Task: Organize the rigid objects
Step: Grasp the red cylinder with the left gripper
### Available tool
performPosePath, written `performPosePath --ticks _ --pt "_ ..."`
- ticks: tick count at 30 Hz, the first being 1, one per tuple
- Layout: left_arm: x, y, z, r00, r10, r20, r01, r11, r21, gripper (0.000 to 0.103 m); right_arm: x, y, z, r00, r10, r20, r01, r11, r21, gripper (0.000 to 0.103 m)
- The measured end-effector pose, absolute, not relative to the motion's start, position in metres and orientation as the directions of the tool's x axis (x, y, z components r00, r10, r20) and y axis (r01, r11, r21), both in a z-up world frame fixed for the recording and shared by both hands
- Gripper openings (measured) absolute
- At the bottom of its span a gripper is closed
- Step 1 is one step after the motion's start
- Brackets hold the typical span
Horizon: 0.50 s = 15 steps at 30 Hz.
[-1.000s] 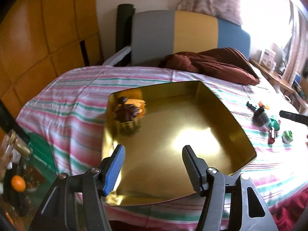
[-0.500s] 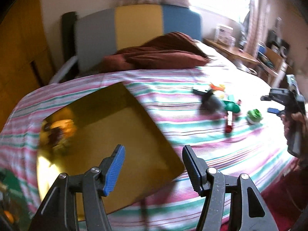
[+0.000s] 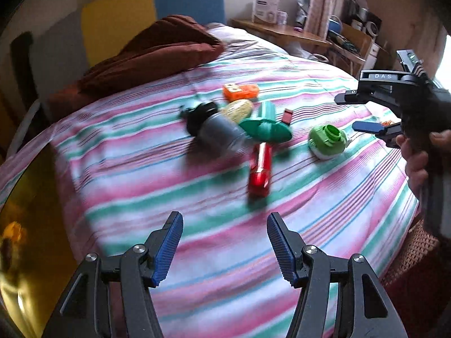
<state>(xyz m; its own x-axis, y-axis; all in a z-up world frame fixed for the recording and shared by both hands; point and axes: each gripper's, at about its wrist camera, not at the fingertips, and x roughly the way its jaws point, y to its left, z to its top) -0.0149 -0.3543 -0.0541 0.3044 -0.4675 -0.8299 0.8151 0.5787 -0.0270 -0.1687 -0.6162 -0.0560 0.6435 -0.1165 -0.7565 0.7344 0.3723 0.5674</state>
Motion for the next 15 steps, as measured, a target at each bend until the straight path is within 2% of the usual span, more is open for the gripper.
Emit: performPosePath --ticks 15 --pt "0.011 -0.439 -0.092 0.247 -0.448 -0.859 0.850 0.526 -0.030 0.064 -0.170 -0.619 -0.057 0.654 -0.106 -0.749 0.729 0.354 0.586 0.059"
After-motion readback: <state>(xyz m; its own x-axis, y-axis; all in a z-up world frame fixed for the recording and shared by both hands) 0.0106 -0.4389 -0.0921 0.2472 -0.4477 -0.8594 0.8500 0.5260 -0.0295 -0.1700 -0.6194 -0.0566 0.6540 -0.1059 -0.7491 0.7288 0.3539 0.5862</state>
